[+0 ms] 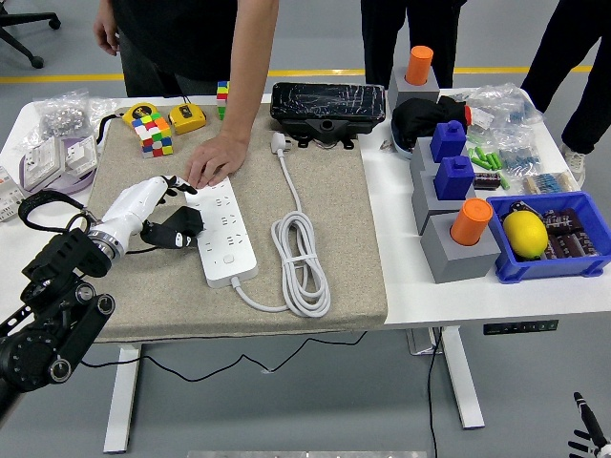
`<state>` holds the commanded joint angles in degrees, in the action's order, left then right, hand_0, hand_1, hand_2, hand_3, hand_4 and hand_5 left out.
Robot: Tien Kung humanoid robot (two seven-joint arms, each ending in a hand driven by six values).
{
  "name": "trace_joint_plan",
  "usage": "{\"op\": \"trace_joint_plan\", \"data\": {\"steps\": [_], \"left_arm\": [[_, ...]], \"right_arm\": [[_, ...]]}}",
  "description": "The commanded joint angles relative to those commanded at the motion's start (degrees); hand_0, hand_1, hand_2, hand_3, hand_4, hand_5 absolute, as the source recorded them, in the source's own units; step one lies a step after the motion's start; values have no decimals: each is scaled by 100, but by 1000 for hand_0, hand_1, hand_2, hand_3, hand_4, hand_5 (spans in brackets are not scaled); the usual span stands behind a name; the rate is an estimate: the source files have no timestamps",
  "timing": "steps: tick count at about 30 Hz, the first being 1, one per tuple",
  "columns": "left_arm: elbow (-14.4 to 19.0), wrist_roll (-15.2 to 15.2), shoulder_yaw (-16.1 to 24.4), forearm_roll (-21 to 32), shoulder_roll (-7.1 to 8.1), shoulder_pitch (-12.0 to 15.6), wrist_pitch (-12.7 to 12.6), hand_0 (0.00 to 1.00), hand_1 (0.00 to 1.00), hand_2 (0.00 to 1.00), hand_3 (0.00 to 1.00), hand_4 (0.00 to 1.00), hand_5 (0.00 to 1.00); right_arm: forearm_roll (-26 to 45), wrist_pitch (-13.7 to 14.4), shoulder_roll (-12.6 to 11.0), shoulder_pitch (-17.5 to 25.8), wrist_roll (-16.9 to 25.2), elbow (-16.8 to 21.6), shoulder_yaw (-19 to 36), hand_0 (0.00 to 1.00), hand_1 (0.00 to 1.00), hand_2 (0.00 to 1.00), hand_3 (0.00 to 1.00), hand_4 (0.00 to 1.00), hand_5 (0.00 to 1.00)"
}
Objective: Pick up the plug,place it near the board,insert it into the board,press the button
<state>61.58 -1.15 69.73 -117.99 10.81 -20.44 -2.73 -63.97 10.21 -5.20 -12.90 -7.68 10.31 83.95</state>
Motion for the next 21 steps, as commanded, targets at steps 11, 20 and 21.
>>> {"op": "trace_joint_plan", "data": {"steps": [11,20,21], "left_arm": [[155,-19,-46,-17,21,8,3,623,763,792,707,998,2],[542,-34,-63,3,48,60,-31,623,761,792,707,998,2],[630,-34,-48,7,48,68,-42,623,761,792,707,998,2]], "right_arm": [[32,3,5,15,2,0,-22,808,775,761,824,998,998],[56,1,6,31,-6,0,-44,809,775,760,824,998,998],[61,1,6,30,-5,0,-47,809,775,760,824,998,998]]}}
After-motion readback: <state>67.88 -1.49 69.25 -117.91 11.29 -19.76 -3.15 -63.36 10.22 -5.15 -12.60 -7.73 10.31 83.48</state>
